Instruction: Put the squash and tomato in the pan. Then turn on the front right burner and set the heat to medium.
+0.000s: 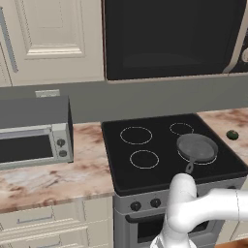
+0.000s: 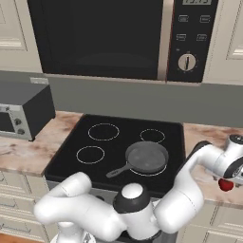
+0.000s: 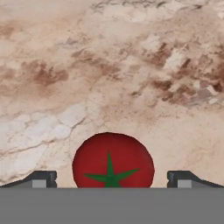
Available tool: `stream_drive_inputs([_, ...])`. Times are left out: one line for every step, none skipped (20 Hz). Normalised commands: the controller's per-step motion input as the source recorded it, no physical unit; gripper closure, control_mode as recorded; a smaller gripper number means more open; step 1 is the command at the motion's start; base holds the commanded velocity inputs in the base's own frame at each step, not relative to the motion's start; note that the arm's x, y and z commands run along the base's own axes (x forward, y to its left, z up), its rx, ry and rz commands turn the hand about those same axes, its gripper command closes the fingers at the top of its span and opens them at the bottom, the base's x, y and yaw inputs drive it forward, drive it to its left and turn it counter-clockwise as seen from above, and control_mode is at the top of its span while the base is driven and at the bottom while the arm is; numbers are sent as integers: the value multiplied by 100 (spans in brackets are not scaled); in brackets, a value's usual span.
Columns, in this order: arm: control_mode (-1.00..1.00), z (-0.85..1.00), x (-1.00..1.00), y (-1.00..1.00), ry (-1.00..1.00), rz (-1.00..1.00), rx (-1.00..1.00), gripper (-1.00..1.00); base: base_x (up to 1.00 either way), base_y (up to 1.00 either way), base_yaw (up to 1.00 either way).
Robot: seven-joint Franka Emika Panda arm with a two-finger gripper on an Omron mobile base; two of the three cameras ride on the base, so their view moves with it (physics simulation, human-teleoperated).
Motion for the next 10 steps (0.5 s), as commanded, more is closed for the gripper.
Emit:
stream_drive_inputs([-100, -36, 0, 0, 0, 0, 0, -100, 0, 0, 0])
stream_drive_inputs([-100, -38, 0, 0, 0, 0, 0, -100, 0, 0, 0])
stream_drive_inputs([-100, -34, 0, 0, 0, 0, 0, -100, 0, 0, 0])
stream_drive_inputs([-100, -26, 0, 0, 0, 0, 0, -100, 0, 0, 0])
stream_drive_inputs([-100, -11, 0, 0, 1, 0, 0, -100, 0, 0, 0])
stream_drive_inputs([-100, -8, 0, 0, 1, 0, 0, -100, 0, 0, 0])
stream_drive_inputs([-100, -11, 0, 0, 0, 0, 1, -100, 0, 0, 0])
stream_drive_inputs([-100, -11, 0, 0, 0, 0, 0, -100, 0, 0, 0])
stream_drive_inputs([-100, -4, 0, 0, 0, 0, 0, -100, 0, 0, 0])
stream_drive_inputs([-100, 0, 0, 0, 0, 0, 0, -100, 0, 0, 0])
